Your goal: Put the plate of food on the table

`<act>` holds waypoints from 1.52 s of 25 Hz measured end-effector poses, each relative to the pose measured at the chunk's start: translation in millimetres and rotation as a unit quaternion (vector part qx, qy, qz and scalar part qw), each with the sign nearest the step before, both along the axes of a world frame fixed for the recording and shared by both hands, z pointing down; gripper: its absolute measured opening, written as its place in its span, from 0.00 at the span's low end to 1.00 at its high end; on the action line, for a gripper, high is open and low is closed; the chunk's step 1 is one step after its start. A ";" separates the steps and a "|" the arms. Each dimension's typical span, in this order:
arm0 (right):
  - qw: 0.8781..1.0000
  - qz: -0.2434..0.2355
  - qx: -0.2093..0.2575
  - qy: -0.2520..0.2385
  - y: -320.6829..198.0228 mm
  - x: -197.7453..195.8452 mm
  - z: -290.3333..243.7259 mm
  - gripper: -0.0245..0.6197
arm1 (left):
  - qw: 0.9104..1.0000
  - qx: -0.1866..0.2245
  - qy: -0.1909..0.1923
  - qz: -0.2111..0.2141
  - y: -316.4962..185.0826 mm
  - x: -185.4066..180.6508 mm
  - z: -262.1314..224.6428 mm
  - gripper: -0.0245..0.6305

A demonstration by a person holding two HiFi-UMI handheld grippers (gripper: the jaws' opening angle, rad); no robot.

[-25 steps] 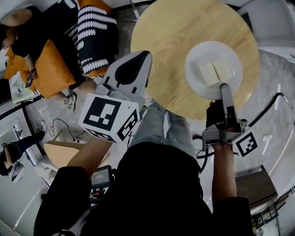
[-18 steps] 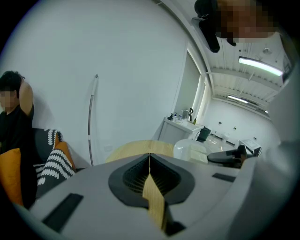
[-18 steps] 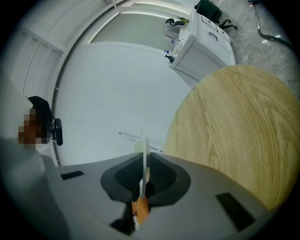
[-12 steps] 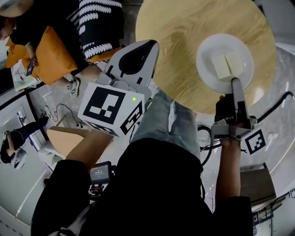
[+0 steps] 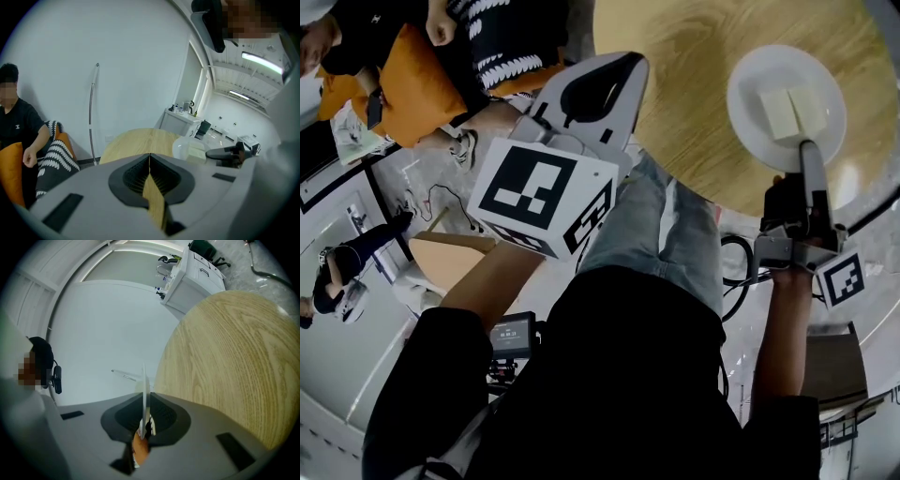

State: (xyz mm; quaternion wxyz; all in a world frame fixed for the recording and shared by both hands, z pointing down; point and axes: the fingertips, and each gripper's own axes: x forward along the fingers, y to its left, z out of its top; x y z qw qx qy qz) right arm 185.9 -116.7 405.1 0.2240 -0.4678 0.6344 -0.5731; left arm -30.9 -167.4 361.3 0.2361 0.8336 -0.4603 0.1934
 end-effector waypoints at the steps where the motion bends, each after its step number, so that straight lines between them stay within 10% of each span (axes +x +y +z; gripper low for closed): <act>1: 1.000 0.000 -0.002 -0.001 -0.1 0.1 4.8 0.09 | 1.000 -0.002 -0.001 0.001 0.1 0.6 4.7 0.05; 38: 0.996 0.010 -0.084 0.001 -8.6 -25.8 73.9 0.09 | 0.998 -0.059 0.007 0.013 -14.7 -7.8 68.7 0.05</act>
